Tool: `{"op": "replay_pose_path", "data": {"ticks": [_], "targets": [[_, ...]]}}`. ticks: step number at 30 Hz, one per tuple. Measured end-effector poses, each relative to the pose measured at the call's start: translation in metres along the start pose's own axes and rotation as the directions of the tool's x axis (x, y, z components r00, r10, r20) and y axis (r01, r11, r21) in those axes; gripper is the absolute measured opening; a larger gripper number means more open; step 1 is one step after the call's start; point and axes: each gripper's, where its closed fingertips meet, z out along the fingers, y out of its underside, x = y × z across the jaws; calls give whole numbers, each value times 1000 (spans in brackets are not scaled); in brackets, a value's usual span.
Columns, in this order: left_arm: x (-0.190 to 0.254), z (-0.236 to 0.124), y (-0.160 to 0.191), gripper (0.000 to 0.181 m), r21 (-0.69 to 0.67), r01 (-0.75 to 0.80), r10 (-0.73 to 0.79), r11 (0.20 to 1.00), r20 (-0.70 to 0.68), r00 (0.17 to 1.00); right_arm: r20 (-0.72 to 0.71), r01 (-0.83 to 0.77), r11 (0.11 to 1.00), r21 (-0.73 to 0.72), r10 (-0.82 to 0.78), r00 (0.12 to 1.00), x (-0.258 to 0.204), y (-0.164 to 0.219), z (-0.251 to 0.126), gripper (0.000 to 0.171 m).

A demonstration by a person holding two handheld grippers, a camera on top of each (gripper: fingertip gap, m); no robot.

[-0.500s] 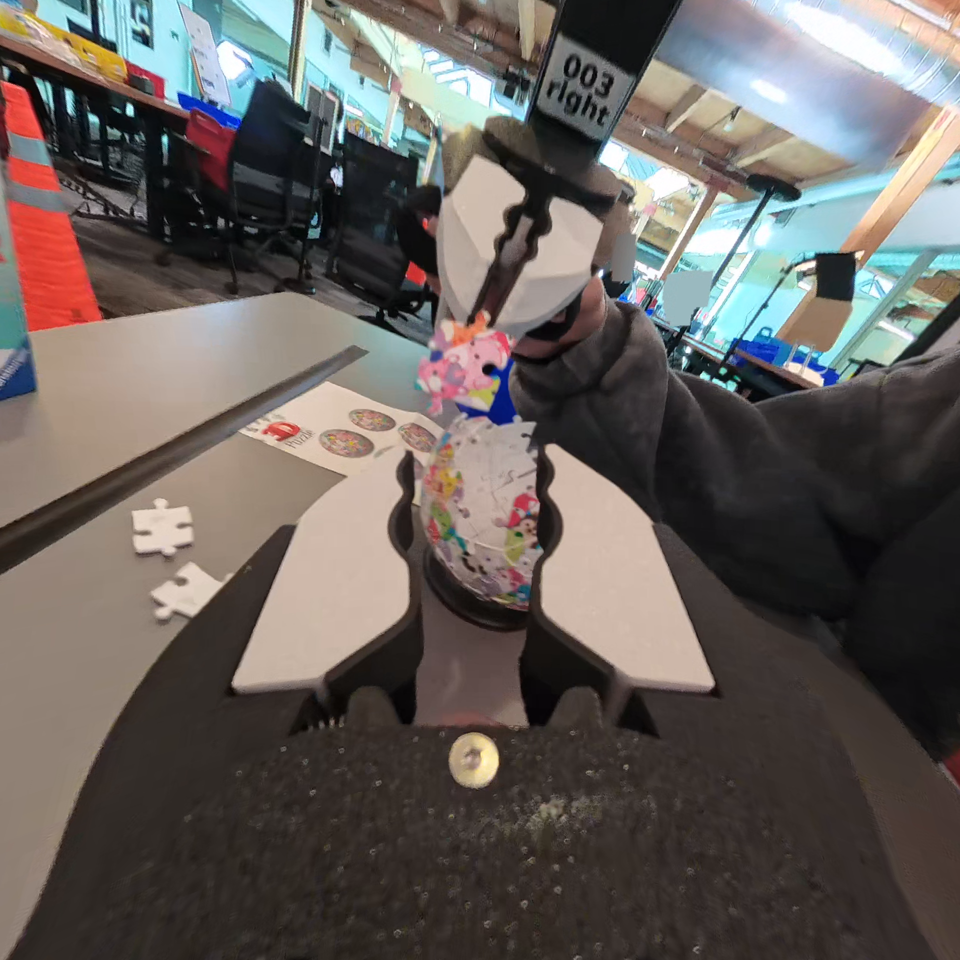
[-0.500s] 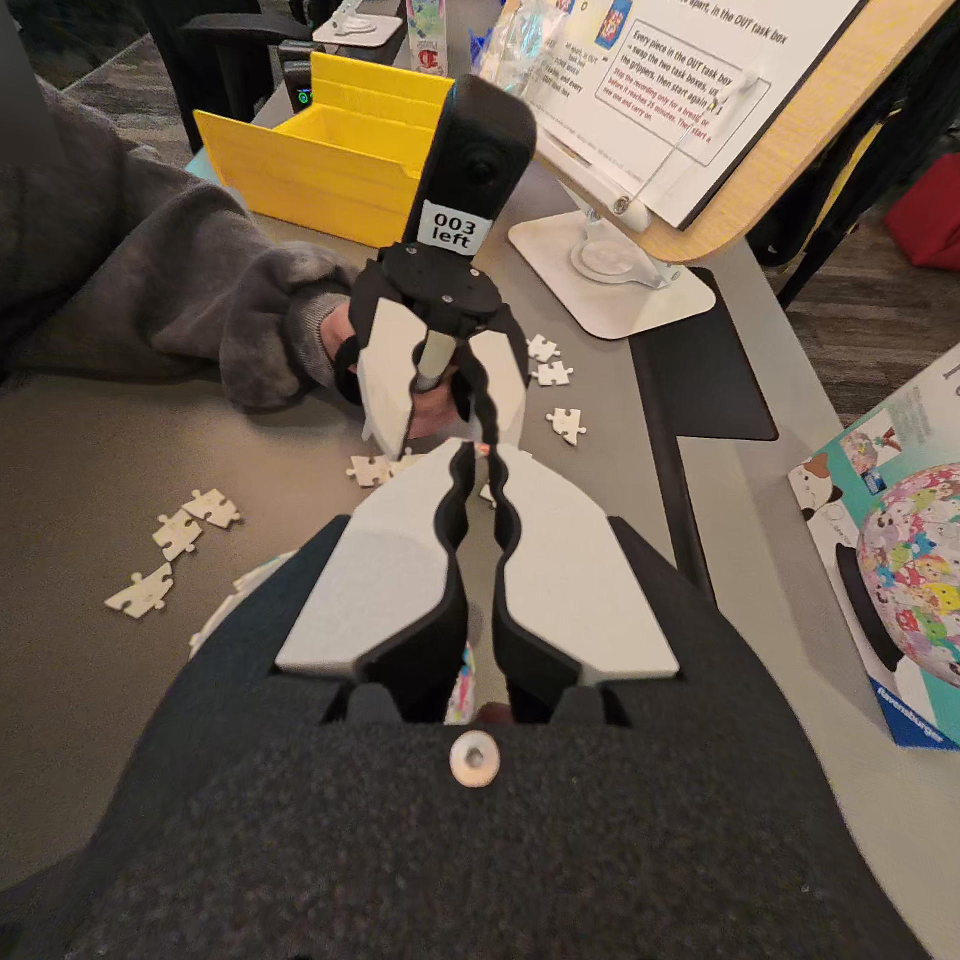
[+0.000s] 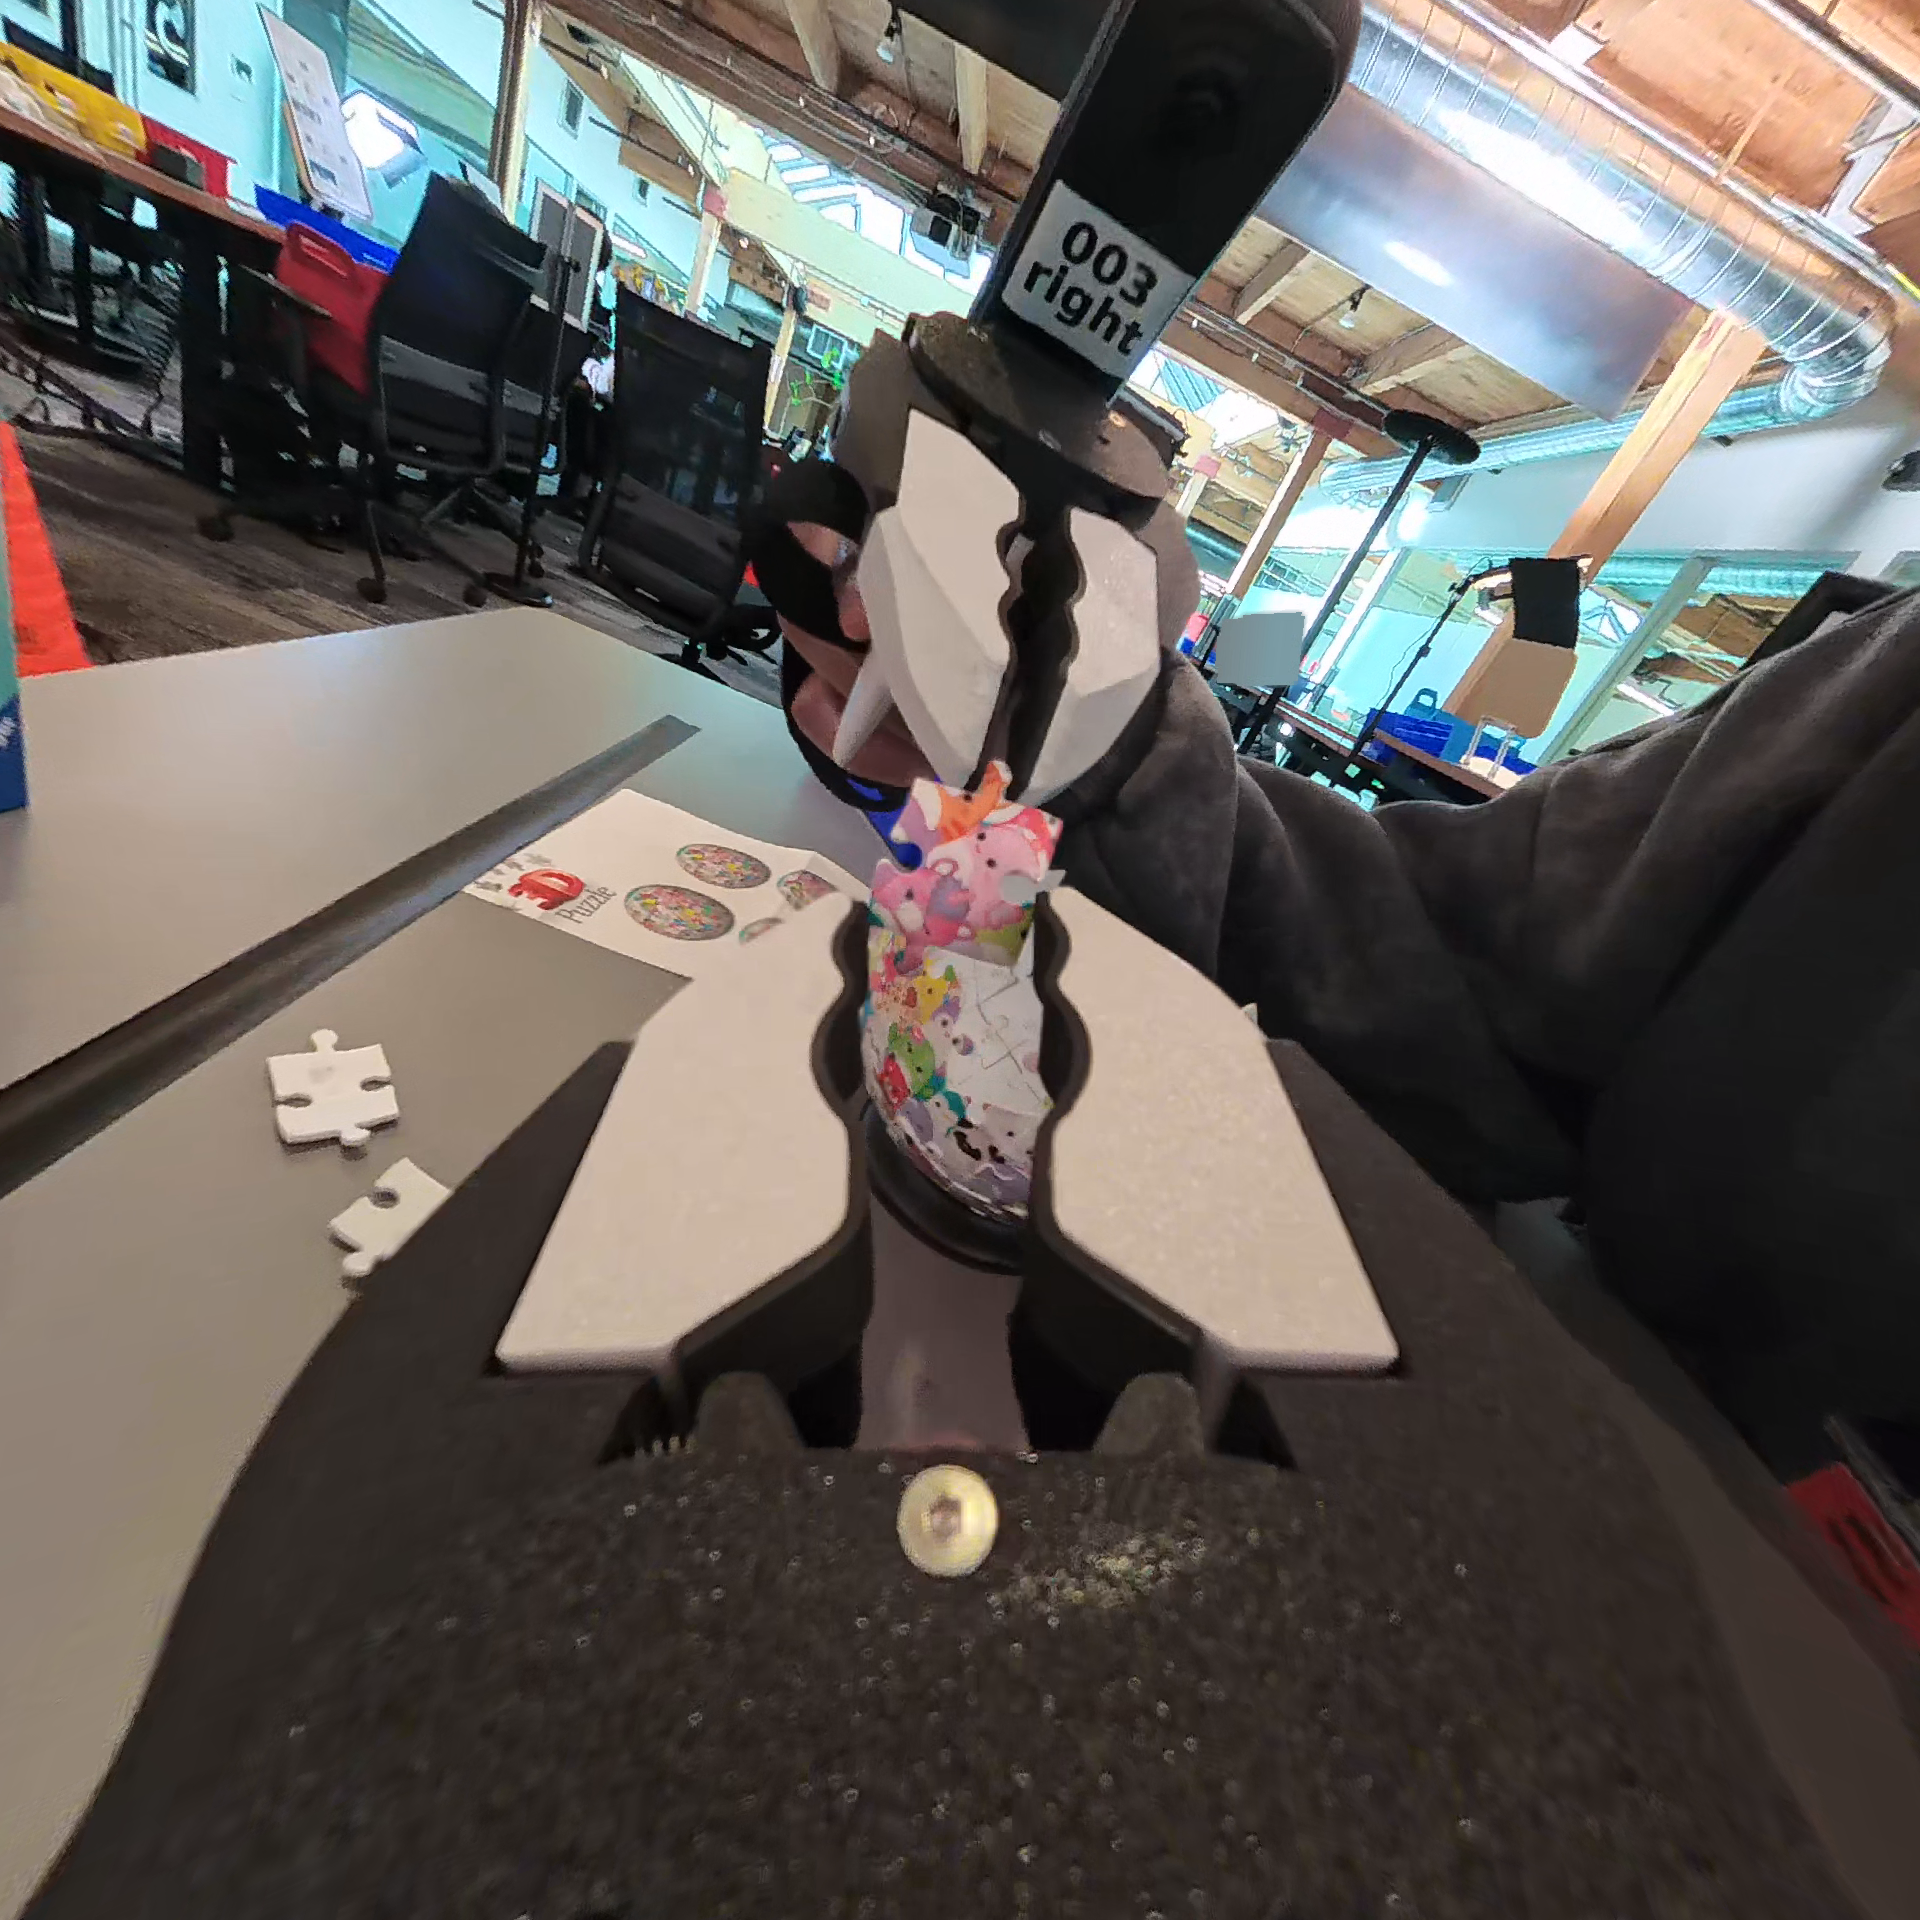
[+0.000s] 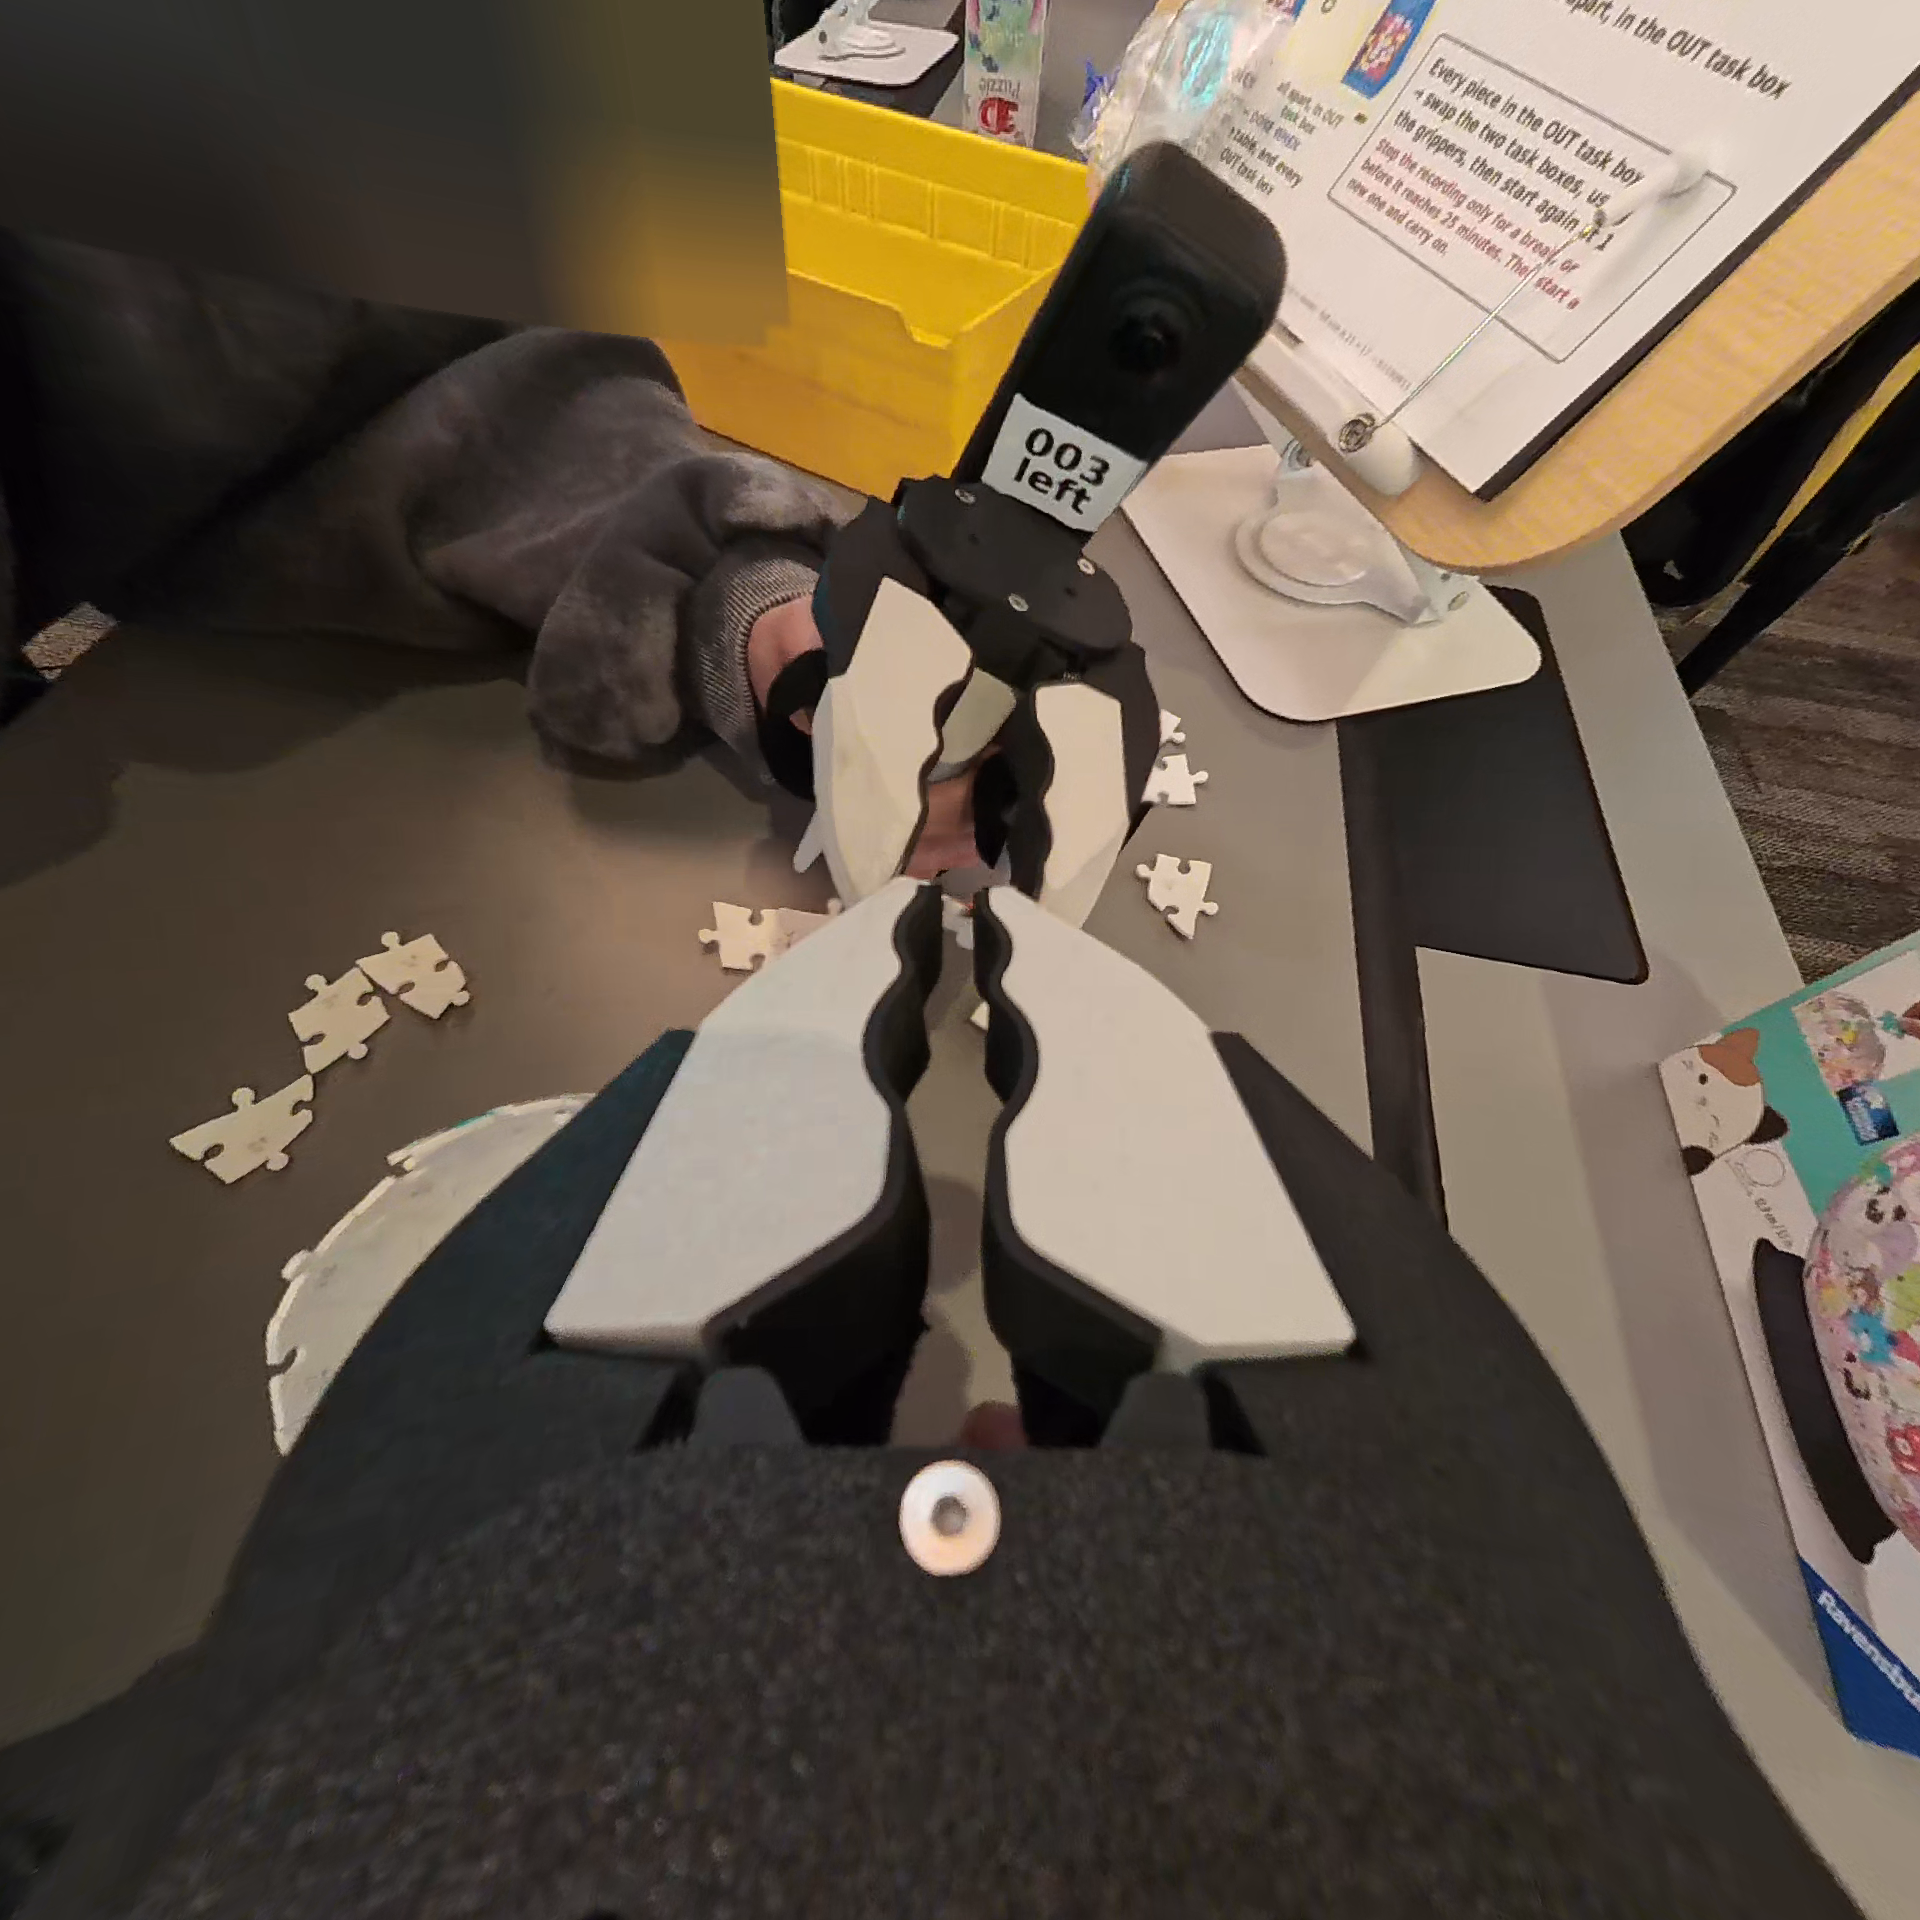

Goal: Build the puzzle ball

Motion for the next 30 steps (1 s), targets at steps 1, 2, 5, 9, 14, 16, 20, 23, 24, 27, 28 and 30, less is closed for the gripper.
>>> {"op": "replay_pose_path", "data": {"ticks": [1, 2, 5, 9, 14, 16, 20, 23, 24, 27, 28, 30], "targets": [[1, 1, 2, 29, -13, 7, -7, 1000, -4, 1000, 6, 13, 1000, -12, -13, 1000, -1, 2, 0, 6], [2, 2, 4, 29, -20, 13, -13, 1000, -10, 1000, 6, 38, 999, -27, -38, 999, -2, 3, 0, 6], [3, 4, 6, 29, -33, 38, -39, 999, -28, 999, -50, 169, 979, -116, -176, 983, -1, 9, -5, 20], [5, 5, 11, 29, -68, 78, -83, 995, -65, 994, -98, 420, 864, -277, -461, 882, -6, 11, -11, 24], [9, 10, 18, 29, -120, 84, -97, 989, -108, 989, -14, 513, 774, -373, -557, 830, -17, 16, -9, 23], [10, 13, 22, 29, -145, 76, -94, 986, -121, 988, -9, 537, 744, -396, -589, 808, -14, 20, -10, 19], [11, 17, 24, 29, -161, 82, -106, 984, -142, 984, 17, 572, 723, -388, -615, 788, -16, 22, -12, 5], [9, 18, 25, 29, -167, 91, -116, 982, -147, 982, 28, 573, 717, -396, -614, 788, -16, 25, -12, 4], [9, 18, 25, 29, -169, 93, -119, 981, -149, 982, 29, 574, 718, -394, -614, 789, -16, 25, -12, 4], [10, 18, 26, 29, -172, 94, -121, 981, -154, 981, 40, 583, 704, -405, -624, 781, -18, 27, -13, 3], [10, 18, 24, 29, -161, 97, -122, 982, -157, 980, 35, 583, 697, -418, -629, 777, -18, 26, -14, 3], [13, 16, 18, 29, -132, 101, -124, 986, -177, 976, 25, 581, 687, -436, -636, 771, -22, 24, -17, 2]]}}
